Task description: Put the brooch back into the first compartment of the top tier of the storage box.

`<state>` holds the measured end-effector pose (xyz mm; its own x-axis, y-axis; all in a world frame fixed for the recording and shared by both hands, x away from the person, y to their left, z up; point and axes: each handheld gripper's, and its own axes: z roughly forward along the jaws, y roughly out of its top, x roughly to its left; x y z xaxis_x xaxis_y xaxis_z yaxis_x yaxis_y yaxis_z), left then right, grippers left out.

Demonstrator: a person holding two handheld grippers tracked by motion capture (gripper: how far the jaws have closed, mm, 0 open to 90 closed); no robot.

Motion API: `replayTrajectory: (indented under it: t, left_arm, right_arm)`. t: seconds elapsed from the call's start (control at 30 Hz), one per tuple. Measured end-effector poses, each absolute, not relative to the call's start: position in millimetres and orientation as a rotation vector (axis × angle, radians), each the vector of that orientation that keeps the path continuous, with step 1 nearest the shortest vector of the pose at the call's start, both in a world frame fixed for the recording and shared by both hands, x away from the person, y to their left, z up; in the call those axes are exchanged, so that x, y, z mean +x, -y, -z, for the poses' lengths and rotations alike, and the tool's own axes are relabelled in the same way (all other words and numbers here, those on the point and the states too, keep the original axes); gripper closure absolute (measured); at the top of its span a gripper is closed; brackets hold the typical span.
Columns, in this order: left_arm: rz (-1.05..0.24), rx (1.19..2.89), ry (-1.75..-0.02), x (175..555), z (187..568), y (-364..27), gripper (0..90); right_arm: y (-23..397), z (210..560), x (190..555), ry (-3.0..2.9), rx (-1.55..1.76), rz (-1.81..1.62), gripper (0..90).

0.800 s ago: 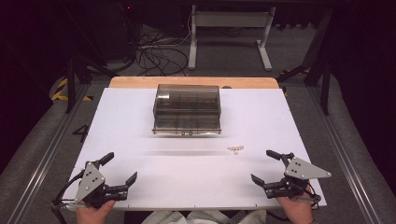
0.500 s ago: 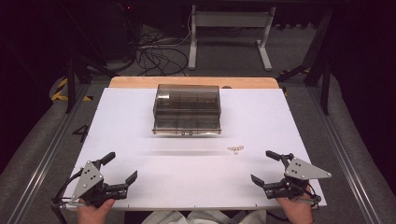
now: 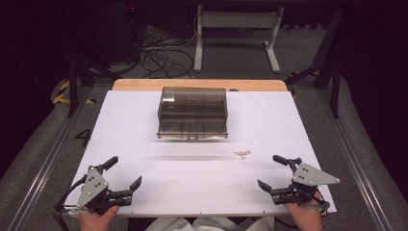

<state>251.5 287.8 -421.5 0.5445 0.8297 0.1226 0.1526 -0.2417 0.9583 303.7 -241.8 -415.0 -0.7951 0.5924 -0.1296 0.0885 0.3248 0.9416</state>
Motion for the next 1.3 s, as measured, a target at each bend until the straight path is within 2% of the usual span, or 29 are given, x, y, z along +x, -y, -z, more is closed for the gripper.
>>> replayTrajectory:
  t: [1.3]
  left_arm:
    - [-0.803, 1.746, -0.827, 254, 423, -284, 6.6]
  right_arm:
    - [213, 378, 365, -2.246, 0.703, -1.398, 10.0]
